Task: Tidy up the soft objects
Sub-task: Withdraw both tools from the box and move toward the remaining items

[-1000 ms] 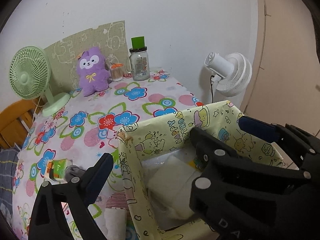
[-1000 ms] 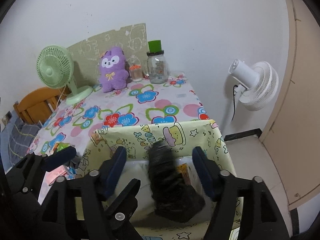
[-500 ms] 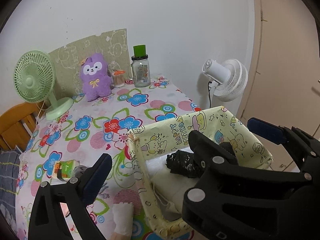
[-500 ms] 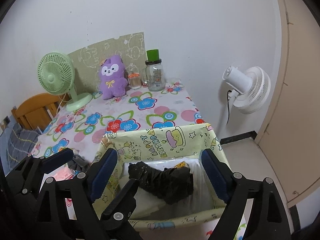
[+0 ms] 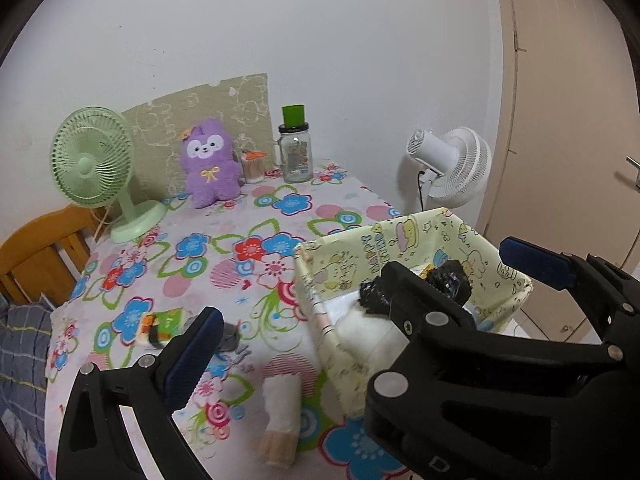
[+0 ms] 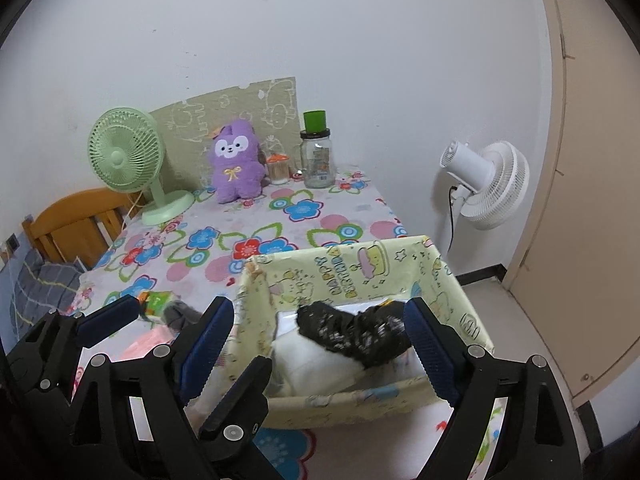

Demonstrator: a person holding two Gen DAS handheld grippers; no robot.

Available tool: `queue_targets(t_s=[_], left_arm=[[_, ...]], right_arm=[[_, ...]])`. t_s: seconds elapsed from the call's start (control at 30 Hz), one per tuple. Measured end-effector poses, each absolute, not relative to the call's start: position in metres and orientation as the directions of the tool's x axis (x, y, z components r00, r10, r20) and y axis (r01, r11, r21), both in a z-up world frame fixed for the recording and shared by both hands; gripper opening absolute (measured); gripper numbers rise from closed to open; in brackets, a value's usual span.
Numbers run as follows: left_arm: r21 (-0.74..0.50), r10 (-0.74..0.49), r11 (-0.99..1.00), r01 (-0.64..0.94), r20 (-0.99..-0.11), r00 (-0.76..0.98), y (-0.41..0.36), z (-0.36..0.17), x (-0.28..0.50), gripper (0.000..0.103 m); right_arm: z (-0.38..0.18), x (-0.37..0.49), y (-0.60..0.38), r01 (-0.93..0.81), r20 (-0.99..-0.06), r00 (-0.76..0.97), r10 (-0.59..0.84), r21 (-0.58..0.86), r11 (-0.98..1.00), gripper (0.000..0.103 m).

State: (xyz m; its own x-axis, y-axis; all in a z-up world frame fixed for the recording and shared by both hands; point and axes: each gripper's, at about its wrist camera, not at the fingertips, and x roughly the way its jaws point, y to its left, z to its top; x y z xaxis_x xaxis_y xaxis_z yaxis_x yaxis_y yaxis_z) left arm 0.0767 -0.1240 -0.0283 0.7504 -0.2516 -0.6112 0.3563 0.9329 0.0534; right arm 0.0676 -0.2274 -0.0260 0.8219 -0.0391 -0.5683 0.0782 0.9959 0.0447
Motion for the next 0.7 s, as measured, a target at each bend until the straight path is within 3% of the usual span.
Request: queue_targets(t_s=[0.7], left_arm=[[0.052, -0.185, 0.962, 0.267, -0.595, 0.782, -0.044, -0.037, 0.051, 0.102]], right_arm=[[-0.037, 0.048, -0.147, 0.004, -0.565, 0.825, 0.013, 0.028, 1.0, 0.09]])
